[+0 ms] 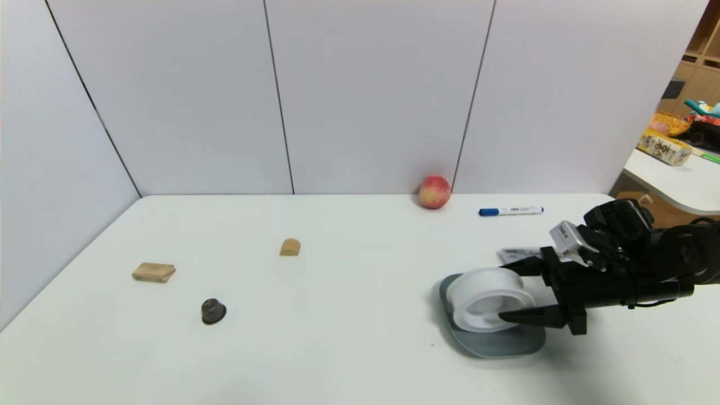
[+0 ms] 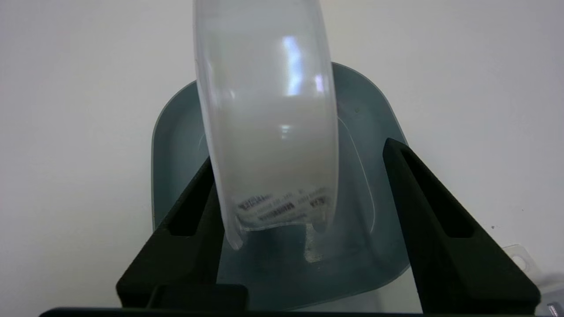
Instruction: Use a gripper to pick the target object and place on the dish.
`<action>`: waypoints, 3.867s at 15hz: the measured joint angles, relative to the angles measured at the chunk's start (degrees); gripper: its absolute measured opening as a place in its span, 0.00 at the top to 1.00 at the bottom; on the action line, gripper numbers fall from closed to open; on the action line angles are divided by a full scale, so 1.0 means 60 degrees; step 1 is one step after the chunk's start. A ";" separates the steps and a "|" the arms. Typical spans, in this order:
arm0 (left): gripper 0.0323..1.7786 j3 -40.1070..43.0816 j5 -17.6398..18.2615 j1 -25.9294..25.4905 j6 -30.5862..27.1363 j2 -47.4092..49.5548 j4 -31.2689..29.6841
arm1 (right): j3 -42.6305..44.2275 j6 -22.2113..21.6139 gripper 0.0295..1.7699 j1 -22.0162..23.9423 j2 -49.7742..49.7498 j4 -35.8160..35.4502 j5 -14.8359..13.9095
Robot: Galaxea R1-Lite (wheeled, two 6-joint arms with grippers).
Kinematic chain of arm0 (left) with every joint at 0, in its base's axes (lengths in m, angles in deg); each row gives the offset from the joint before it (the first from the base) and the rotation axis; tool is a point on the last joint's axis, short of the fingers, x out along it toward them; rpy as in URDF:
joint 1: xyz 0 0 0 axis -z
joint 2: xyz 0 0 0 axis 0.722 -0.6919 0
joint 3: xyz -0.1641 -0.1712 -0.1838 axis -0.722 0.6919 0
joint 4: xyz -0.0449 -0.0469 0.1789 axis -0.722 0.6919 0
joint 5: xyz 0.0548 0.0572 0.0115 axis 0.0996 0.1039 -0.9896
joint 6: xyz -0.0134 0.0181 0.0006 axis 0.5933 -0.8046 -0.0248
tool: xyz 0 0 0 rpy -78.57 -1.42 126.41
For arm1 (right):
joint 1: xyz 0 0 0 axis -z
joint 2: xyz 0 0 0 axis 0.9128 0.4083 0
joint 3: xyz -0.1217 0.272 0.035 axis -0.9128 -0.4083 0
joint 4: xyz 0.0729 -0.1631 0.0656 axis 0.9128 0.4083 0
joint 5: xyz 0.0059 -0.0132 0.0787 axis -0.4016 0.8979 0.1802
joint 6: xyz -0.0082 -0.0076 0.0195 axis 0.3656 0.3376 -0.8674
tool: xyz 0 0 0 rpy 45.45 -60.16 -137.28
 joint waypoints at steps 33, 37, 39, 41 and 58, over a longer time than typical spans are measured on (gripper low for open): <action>0.05 0.0000 0.0000 0.0000 0.0000 0.0000 0.0000 | -0.3720 -0.9186 0.04 0.1483 -1.0695 -0.0666 -0.5890; 0.05 0.0000 0.0000 0.0000 0.0000 0.0000 0.0004 | -0.4653 -0.9901 0.04 0.0146 -1.2065 -0.1353 -0.8036; 0.05 0.0000 0.0004 0.0000 0.0000 0.0000 0.0000 | -0.5297 -0.9998 0.04 -0.0219 -1.2855 -0.1560 -0.8491; 0.05 0.0000 0.0000 0.0000 0.0000 0.0000 0.0000 | -0.6040 -1.0031 0.04 -0.0366 -1.3710 -0.1896 -0.8578; 0.05 -0.0004 0.0000 0.0000 -0.0004 0.0000 0.0000 | -0.8401 -1.0195 0.04 -0.0059 -1.7904 -0.1065 -1.0419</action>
